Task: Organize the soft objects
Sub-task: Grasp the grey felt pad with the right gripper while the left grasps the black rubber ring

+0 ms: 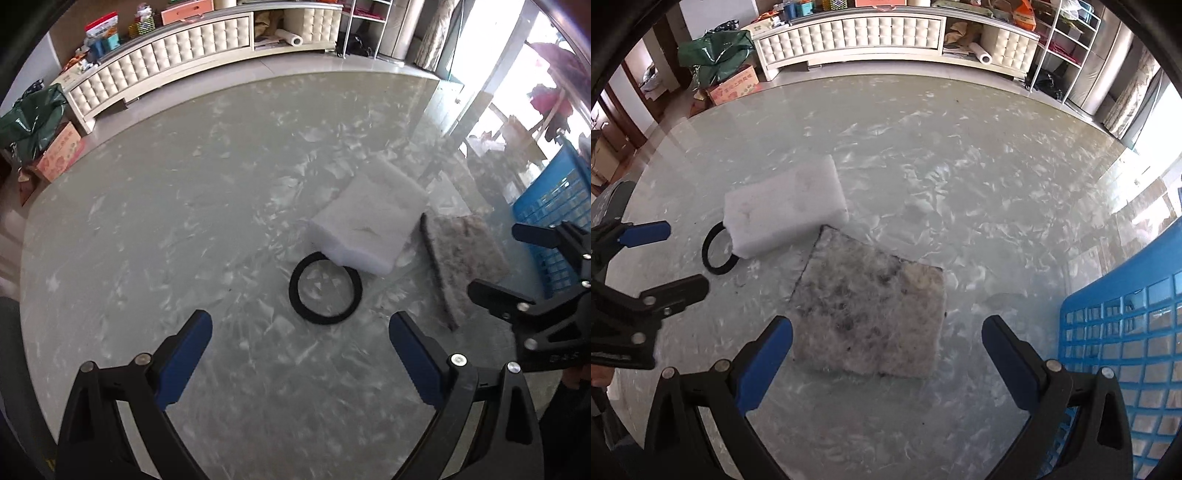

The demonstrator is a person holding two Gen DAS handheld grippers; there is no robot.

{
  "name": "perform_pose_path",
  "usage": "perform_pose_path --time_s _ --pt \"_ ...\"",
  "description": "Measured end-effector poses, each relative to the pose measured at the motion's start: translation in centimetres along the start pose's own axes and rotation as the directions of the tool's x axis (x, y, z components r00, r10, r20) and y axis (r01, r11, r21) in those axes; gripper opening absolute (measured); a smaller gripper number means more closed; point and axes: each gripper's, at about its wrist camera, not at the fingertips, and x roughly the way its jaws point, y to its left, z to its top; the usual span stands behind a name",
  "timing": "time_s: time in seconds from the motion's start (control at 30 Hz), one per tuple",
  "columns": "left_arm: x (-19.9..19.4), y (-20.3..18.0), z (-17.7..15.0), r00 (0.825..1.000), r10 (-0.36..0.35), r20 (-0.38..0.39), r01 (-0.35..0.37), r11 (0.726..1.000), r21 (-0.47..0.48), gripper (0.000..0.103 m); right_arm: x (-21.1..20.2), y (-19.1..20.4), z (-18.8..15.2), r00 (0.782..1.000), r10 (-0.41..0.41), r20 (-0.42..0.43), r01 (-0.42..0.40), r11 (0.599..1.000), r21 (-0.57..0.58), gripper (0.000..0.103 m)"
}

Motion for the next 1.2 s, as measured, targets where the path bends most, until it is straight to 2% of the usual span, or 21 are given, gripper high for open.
perform_pose_path --time_s 0.07,0.2,0.23,0.37,0.47,0.53,0.6,0.67,0.7,0.8,0.9,1.0,1.03,1.07,1.2 --pt "0.7 0.1 0.2 1.0 0.008 -0.003 -0.008 1.0 0.003 0.096 0.5 0.2 0.0 1.0 0.001 -0.012 -0.001 1.0 -0.004 0.103" --pt "1.5 0.4 0.5 1.0 -0.018 -0.011 0.018 1.0 0.01 0.096 1.4 0.4 0.0 1.0 -0.004 -0.029 0.004 1.0 -0.005 0.103" --pt "1.6 0.4 0.7 1.0 -0.013 -0.013 0.014 1.0 0.018 0.093 1.5 0.4 0.0 0.999 -0.001 -0.032 0.001 1.0 -0.002 0.103" --pt "1.6 0.0 1.0 1.0 -0.007 -0.005 0.007 0.999 0.044 0.081 1.9 0.4 0.0 1.0 0.003 -0.029 -0.003 1.0 0.003 0.099" --pt "1.7 -0.3 1.4 1.0 0.025 -0.008 -0.025 0.998 0.052 0.069 2.3 0.0 0.4 0.999 0.02 -0.034 -0.019 1.0 0.014 0.097" --pt "1.8 -0.6 1.6 0.999 0.035 -0.003 -0.035 0.997 0.066 0.05 2.4 0.0 0.5 0.999 0.021 -0.028 -0.021 1.0 0.011 0.095" --pt "1.3 -0.8 1.4 1.0 0.02 0.001 -0.02 0.997 0.074 0.036 2.2 0.3 0.4 0.999 0.026 -0.02 -0.026 1.0 -0.003 0.09" --pt "1.0 -0.8 1.2 1.0 0.006 0.004 -0.007 0.997 0.075 0.028 2.1 0.6 0.3 0.999 0.034 -0.016 -0.034 0.999 -0.013 0.082" --pt "0.9 -0.6 1.3 1.0 -0.009 0.005 0.009 0.998 0.066 0.02 2.0 0.8 0.3 0.999 0.037 -0.013 -0.037 0.999 -0.017 0.08" --pt "0.7 -0.1 1.0 0.999 -0.043 0.005 0.043 0.998 0.034 0.01 1.7 1.3 0.1 0.999 0.038 -0.013 -0.038 0.999 -0.024 0.074" --pt "0.4 0.1 0.2 0.998 -0.055 0.005 0.055 0.998 0.027 0.007 1.4 1.2 0.1 0.999 0.046 -0.008 -0.046 0.999 -0.024 0.065" --pt "0.2 -0.3 -0.9 0.998 -0.07 0.002 0.07 0.998 0.003 0.007 1.1 1.5 -0.2 0.997 0.077 0.008 -0.076 0.996 -0.037 0.042" --pt "0.3 -0.5 -1.1 0.997 -0.075 0.003 0.075 0.997 -0.001 0.006 1.0 1.7 -0.2 0.996 0.091 0.005 -0.091 0.995 -0.042 0.029" --pt "0.2 -0.7 -1.4 0.997 -0.076 0.005 0.076 0.997 -0.004 0.006 1.0 2.0 -0.1 0.994 0.11 -0.002 -0.11 0.993 -0.049 0.021" --pt "-0.2 -0.9 -2.0 0.996 -0.09 0.002 0.09 0.996 -0.028 0.006 0.8 2.0 -0.3 0.99 0.137 -0.014 -0.137 0.99 -0.039 0.015"
